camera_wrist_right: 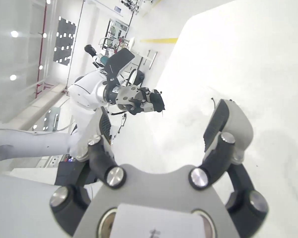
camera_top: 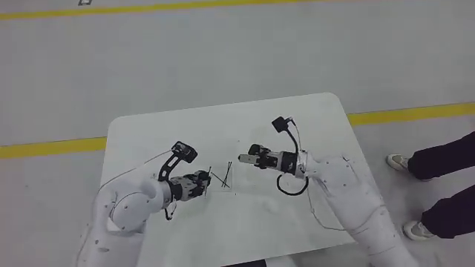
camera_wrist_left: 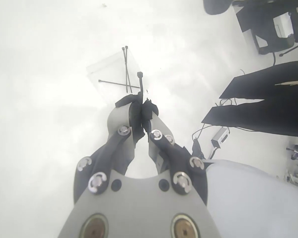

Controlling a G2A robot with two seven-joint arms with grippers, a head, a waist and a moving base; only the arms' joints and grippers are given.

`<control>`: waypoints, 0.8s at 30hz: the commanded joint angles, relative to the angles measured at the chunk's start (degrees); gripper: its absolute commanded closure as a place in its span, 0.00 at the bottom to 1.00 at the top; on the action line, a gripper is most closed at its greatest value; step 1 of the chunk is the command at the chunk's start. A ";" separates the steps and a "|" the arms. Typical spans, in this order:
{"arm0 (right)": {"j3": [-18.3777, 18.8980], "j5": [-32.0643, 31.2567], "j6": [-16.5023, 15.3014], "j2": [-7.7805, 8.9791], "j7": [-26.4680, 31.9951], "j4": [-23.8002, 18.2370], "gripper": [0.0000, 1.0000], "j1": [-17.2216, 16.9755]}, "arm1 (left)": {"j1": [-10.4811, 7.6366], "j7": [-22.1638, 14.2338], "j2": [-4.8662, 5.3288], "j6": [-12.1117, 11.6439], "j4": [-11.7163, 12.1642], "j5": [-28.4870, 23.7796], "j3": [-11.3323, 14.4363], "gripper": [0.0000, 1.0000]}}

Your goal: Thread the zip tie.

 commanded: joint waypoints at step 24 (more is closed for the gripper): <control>-13.70 5.60 1.37 -2.92 2.76 15.16 0.00 12.96 | -4.92 2.48 1.95 1.77 2.83 -0.29 6.54 1.00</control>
